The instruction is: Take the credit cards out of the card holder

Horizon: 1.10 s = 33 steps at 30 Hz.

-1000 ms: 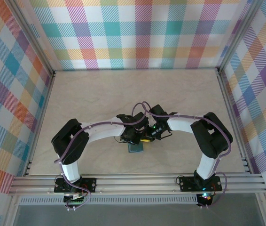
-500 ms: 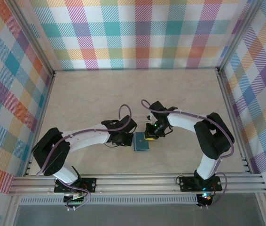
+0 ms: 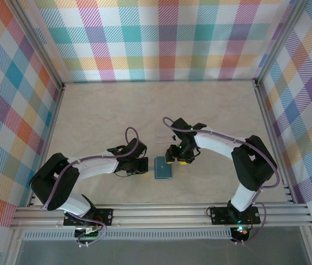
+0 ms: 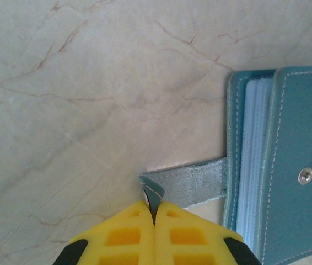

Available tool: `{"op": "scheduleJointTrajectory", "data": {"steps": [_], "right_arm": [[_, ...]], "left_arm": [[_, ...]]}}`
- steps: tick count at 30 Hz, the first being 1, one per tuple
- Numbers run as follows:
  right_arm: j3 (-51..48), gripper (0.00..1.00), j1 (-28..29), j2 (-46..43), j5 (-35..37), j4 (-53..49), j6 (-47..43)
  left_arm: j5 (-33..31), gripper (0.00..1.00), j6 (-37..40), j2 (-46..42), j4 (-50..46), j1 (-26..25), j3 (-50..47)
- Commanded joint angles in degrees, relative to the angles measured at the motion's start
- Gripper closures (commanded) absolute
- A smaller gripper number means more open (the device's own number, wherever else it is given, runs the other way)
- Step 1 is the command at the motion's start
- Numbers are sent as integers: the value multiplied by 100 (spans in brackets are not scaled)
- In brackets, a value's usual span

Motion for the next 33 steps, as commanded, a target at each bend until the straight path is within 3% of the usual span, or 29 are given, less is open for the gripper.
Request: {"op": "scheduleJointTrajectory", "data": {"steps": [1, 4, 12, 33], "right_arm": [[299, 30, 257, 93, 327, -331, 296], [482, 18, 444, 329, 458, -385, 535], [1095, 11, 804, 936, 1286, -934, 1012], [1158, 12, 877, 1245, 1262, -877, 1160]], "left_arm": [[342, 95, -226, -87, 589, 134, -293], [609, 96, -372, -58, 1004, 240, -522], [921, 96, -493, 126, 1479, 260, -771], [1073, 96, -464, 400, 1650, 260, -785]]}}
